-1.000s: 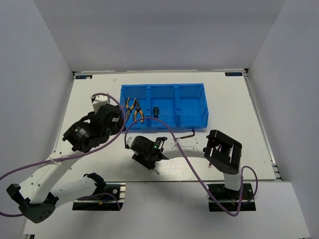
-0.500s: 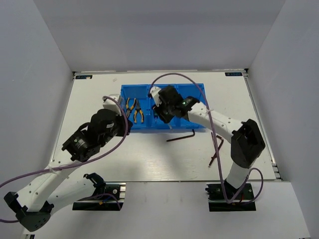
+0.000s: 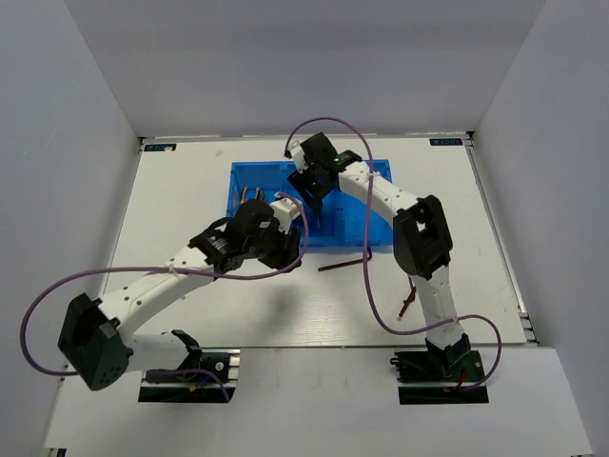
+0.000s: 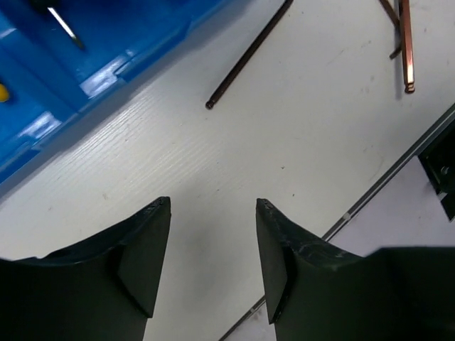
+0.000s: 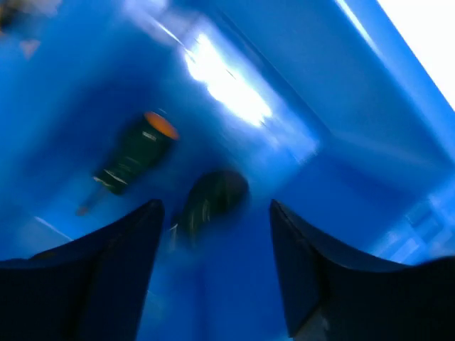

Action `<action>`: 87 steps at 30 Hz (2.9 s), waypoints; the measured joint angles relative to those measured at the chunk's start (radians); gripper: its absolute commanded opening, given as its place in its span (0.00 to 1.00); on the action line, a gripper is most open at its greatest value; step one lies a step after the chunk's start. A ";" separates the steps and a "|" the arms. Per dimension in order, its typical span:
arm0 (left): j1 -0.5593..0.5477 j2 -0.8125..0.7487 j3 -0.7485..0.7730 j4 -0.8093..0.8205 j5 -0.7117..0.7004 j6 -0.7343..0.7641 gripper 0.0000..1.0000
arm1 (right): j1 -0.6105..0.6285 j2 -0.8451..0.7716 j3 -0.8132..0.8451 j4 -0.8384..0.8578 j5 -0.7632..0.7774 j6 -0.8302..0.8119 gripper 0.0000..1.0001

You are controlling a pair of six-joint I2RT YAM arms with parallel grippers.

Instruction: Sort the tools into containers

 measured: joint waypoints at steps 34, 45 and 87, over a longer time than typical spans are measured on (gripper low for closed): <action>-0.156 0.684 0.305 0.122 -0.074 0.243 0.64 | -0.587 -0.717 -0.589 -0.253 -0.407 0.103 0.09; -0.172 0.751 0.341 0.144 -0.143 0.266 0.54 | -0.630 -0.789 -0.675 -0.259 -0.505 0.093 0.09; -0.219 0.605 0.671 0.015 -0.070 0.286 0.00 | -0.721 -0.923 -0.950 -0.258 -0.481 -0.001 0.36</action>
